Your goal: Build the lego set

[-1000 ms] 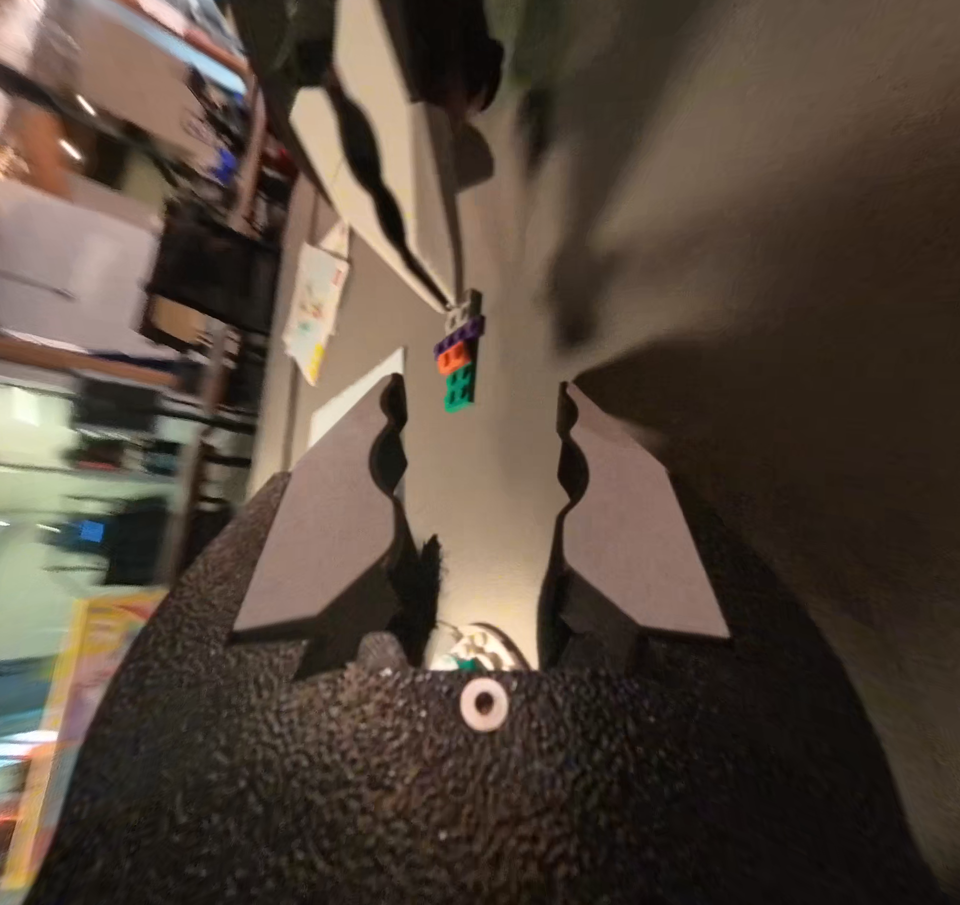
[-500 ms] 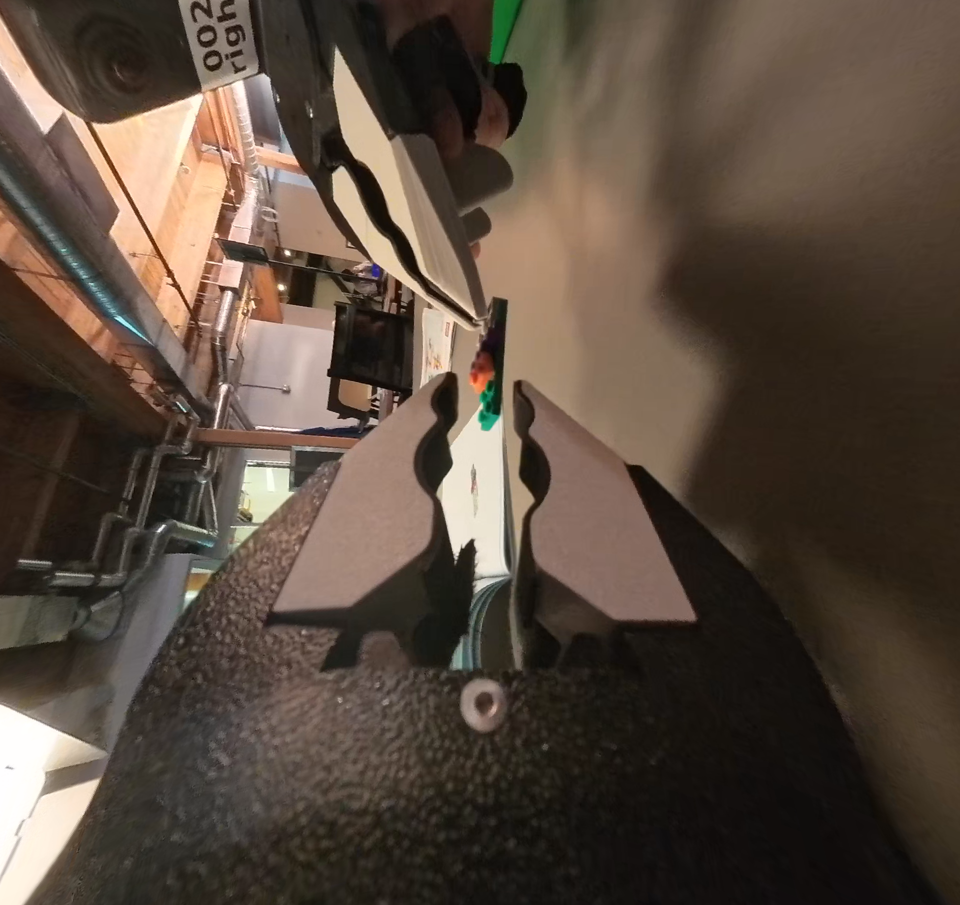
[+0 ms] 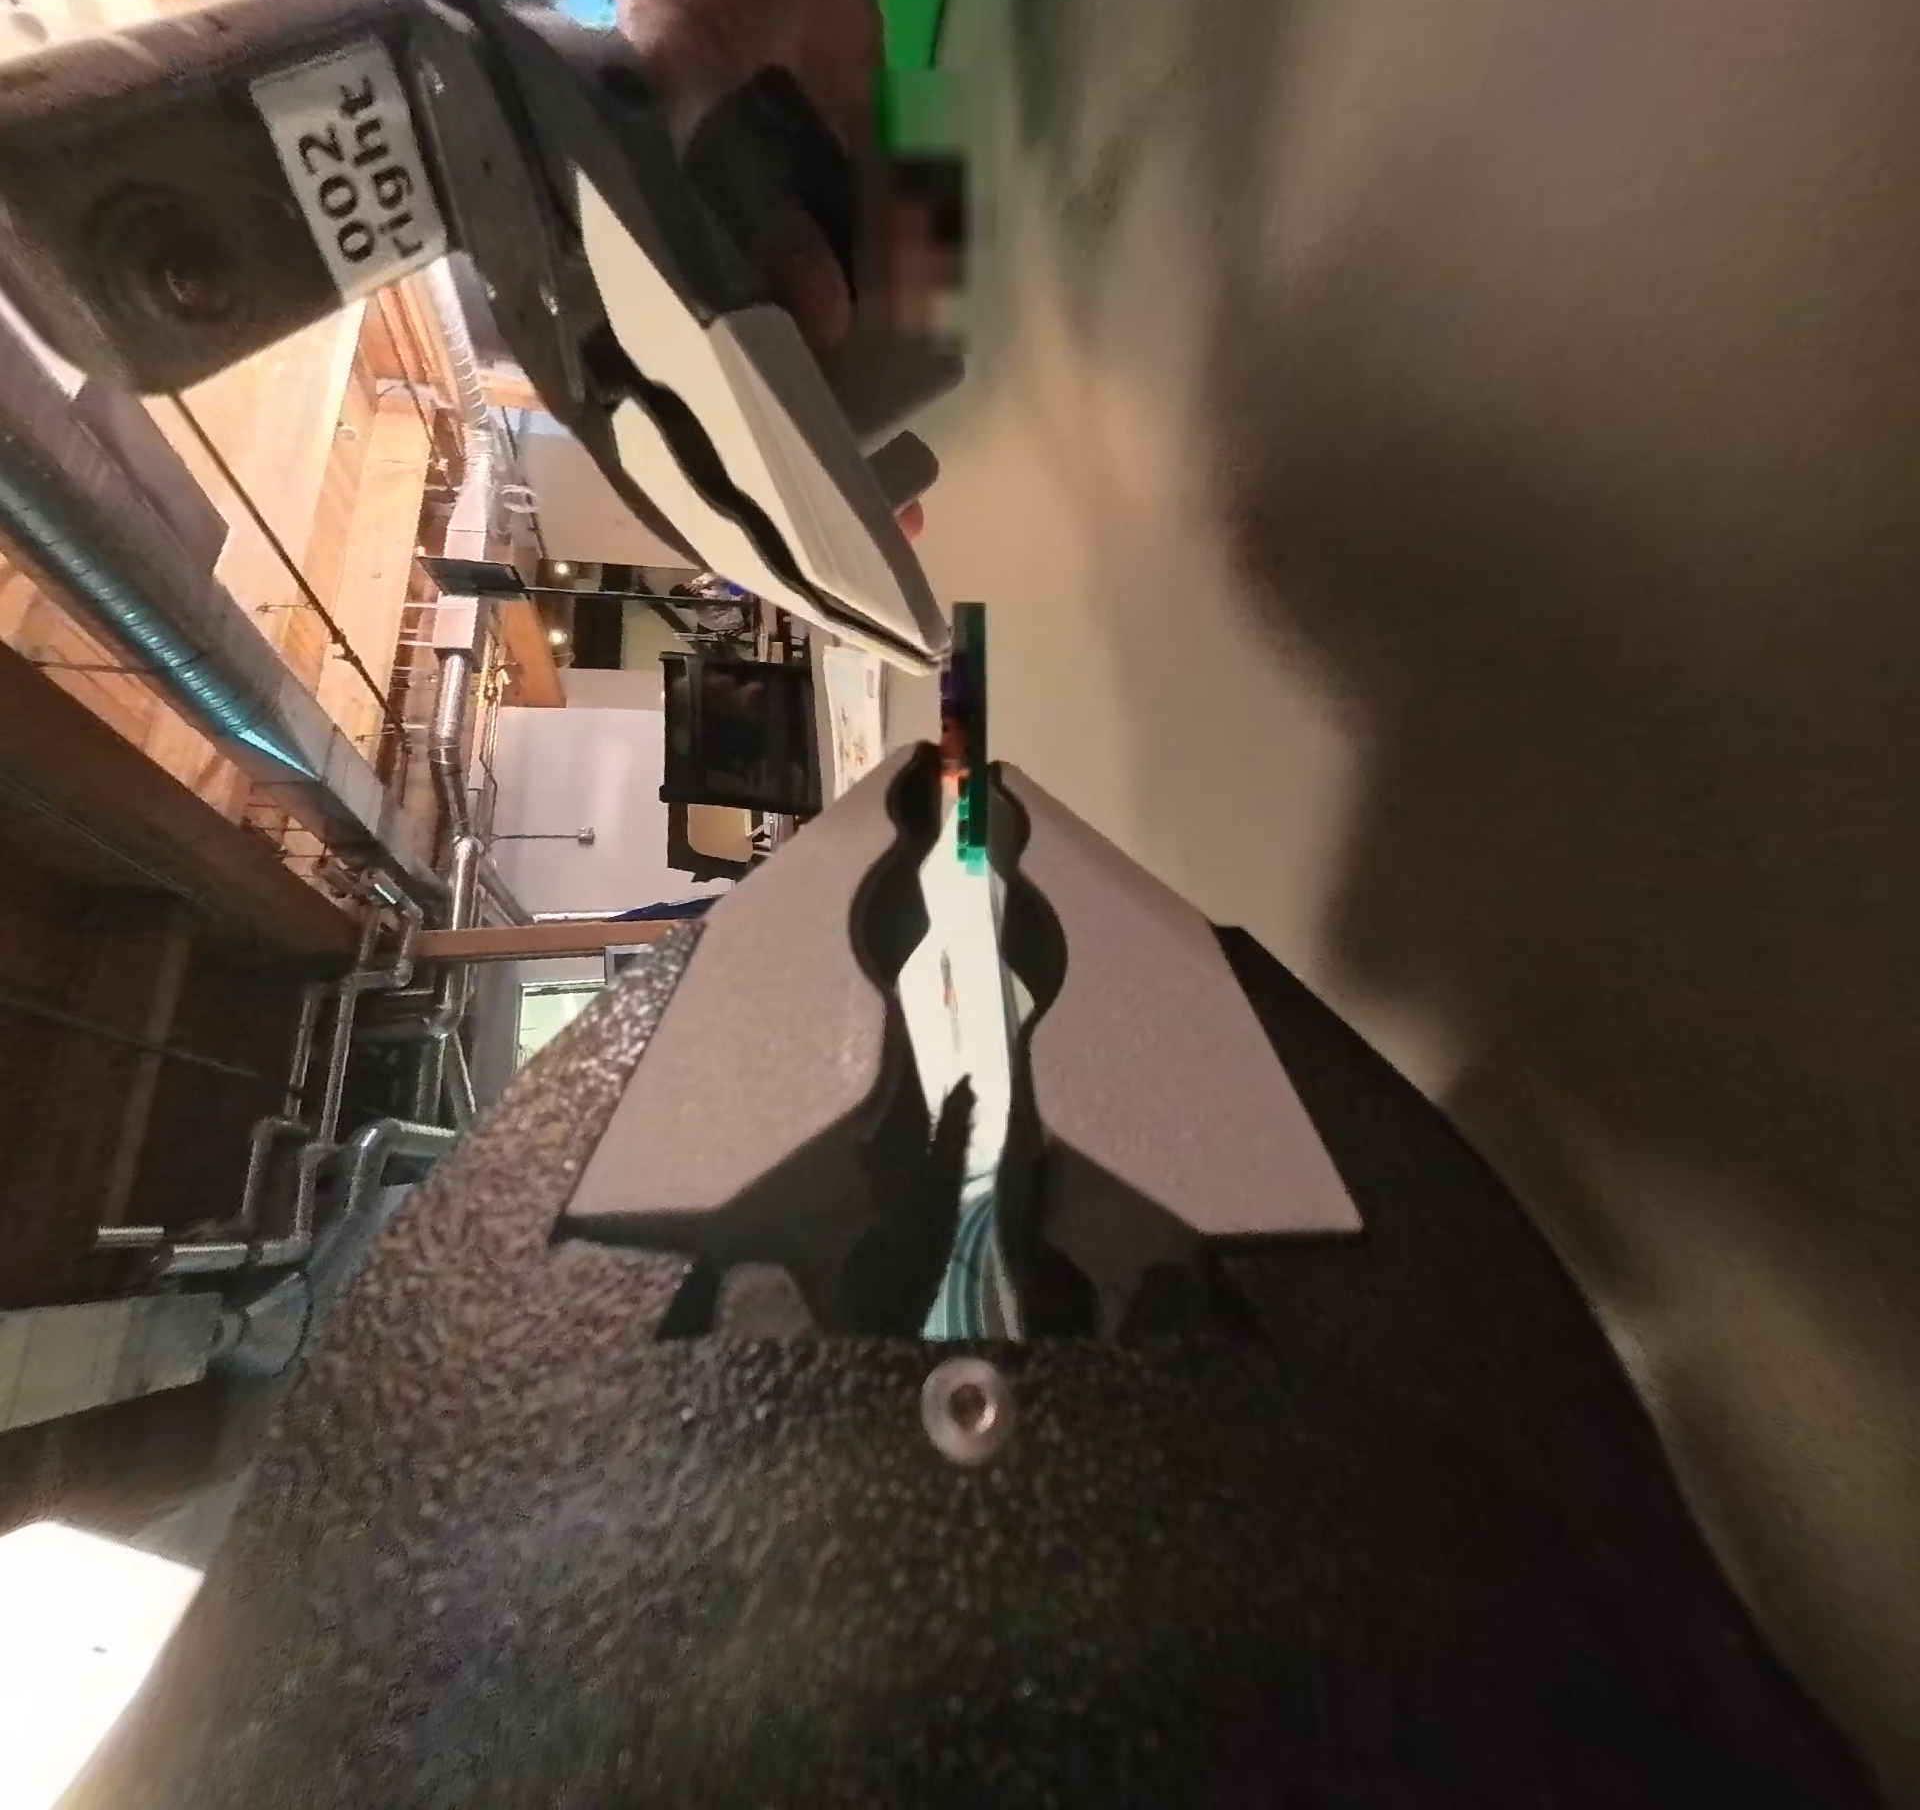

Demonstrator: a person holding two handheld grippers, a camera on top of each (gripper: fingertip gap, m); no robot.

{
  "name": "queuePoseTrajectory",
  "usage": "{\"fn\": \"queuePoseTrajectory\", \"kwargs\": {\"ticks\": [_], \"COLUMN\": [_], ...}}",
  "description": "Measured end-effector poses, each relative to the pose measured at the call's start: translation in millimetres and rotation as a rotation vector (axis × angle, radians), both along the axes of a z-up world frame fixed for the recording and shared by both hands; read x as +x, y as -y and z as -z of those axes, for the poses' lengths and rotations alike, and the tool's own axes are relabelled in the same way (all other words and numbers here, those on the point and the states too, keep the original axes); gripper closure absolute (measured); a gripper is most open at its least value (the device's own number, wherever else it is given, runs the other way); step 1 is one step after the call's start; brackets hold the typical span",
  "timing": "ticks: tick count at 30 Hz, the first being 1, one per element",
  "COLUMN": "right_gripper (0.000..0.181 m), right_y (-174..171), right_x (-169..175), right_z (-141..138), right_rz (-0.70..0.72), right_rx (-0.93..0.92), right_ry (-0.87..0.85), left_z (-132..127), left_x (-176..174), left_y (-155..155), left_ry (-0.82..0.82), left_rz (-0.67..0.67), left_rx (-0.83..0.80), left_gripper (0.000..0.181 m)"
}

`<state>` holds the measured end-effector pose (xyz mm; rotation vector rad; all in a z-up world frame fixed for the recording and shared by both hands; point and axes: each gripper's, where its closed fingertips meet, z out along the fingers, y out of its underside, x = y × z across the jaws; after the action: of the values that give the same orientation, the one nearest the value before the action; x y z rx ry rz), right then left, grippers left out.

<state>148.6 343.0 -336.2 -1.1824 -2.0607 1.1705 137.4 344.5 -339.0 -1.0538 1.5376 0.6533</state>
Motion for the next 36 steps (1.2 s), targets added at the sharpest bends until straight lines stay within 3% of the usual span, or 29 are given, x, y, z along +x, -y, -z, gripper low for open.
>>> {"fn": "queuePoseTrajectory", "kwargs": {"ticks": [5,10,15,19,31,36], "right_gripper": [0.180,0.155,0.174,0.175,0.181,0.181], "right_y": [-5,-14,-13,-16,-6,-13], "right_x": [-4,-8,-9,-9,-7,-1], "right_z": [7,1,-1,-10,-4,5], "right_rz": [0.041,0.127,0.162,0.175,0.107,0.120], "right_rx": [0.036,0.116,-0.034,-0.112,-0.054,0.056], "right_ry": [0.006,-0.064,-0.061,-0.091,-0.057,-0.013], "left_z": [6,2,2,0,-1,5], "left_x": [-4,-17,-19,-14,-7,-7], "left_y": [-3,-13,-12,-10,-4,0], "left_ry": [-0.005,0.159,0.131,0.110,0.070,0.156], "left_rz": [-0.027,-0.128,-0.121,-0.097,-0.053,-0.031], "left_rx": [-0.055,-0.142,-0.109,-0.071,-0.018,-0.152], "left_gripper": [0.177,0.177,0.177,0.176,0.176,0.149]}}
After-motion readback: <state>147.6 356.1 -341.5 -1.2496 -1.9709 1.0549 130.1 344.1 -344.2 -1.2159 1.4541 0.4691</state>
